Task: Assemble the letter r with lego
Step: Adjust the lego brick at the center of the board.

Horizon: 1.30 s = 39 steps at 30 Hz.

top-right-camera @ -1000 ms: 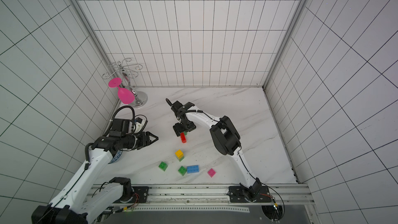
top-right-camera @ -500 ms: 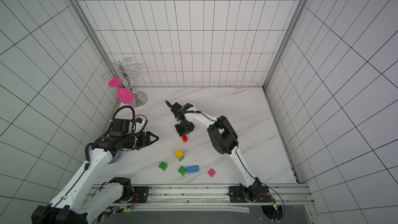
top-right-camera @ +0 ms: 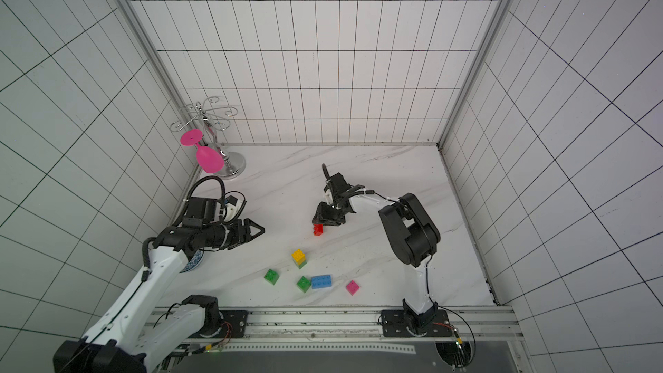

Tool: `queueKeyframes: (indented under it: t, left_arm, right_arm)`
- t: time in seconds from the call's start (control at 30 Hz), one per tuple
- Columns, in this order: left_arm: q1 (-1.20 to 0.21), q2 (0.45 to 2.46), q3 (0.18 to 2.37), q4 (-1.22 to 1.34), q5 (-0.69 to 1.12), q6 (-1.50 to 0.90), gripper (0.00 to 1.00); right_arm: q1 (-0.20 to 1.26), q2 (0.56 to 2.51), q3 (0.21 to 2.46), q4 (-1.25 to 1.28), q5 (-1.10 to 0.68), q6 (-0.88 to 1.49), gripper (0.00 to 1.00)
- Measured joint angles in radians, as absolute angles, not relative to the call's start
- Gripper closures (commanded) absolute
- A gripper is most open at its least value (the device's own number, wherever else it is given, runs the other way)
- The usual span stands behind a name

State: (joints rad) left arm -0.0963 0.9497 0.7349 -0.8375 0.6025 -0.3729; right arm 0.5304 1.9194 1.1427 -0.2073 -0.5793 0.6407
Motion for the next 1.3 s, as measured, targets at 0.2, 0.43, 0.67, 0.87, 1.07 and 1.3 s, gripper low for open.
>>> queueKeyframes:
  t: [0.2, 0.43, 0.67, 0.87, 1.07, 1.3]
  left_arm:
    - [-0.096, 0.961, 0.735, -0.834, 0.604, -0.373, 0.3]
    - [-0.096, 0.971, 0.735, -0.83, 0.615, -0.374, 0.29]
    - [-0.097, 0.996, 0.736, -0.808, 0.622, -0.38, 0.24]
    - [-0.185, 1.071, 0.808, -0.777, 0.574, -0.385, 0.23]
    - [-0.258, 1.167, 0.832, -0.704, 0.55, -0.411, 0.25]
    - [-0.281, 1.199, 0.831, -0.661, 0.538, -0.432, 0.25]
  right_arm:
    - [0.442, 1.886, 0.819, 0.415, -0.748, 0.96, 0.99]
    - [0.405, 1.911, 0.594, 0.873, -0.809, 1.155, 0.73]
    - [0.405, 1.876, 0.563, 0.845, -0.803, 1.098, 0.39]
    - [0.406, 1.797, 0.663, 0.532, -0.776, 0.949, 0.25]
    - [0.406, 1.768, 0.769, 0.233, -0.714, 0.8, 0.25]
    - [0.406, 1.694, 0.813, -0.026, -0.604, 0.669, 0.26]
